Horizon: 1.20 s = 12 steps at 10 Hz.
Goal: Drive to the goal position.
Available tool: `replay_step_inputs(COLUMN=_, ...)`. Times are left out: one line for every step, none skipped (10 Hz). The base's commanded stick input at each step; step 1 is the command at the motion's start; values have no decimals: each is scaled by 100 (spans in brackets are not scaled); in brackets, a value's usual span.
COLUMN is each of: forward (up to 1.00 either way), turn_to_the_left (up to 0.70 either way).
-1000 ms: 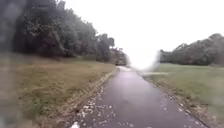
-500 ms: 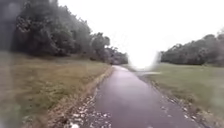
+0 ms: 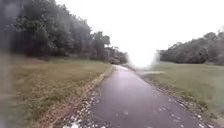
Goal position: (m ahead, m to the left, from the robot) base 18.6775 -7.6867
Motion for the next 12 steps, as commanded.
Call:
replay_step_inputs(forward=50, turn_to_the_left=0)
replay_step_inputs(forward=50, turn_to_the_left=0)
replay_step_inputs(forward=50, turn_to_the_left=0)
replay_step_inputs(forward=50, turn_to_the_left=0)
replay_step_inputs(forward=50, turn_to_the_left=0)
replay_step_inputs(forward=50, turn_to_the_left=0)
replay_step_inputs(forward=50, turn_to_the_left=0)
replay_step_inputs(forward=50, turn_to_the_left=0)
replay_step_inputs(forward=50, turn_to_the_left=0)
replay_step_inputs(forward=50, turn_to_the_left=0)
replay_step_inputs(forward=50, turn_to_the_left=0)
replay_step_inputs(forward=50, turn_to_the_left=0)
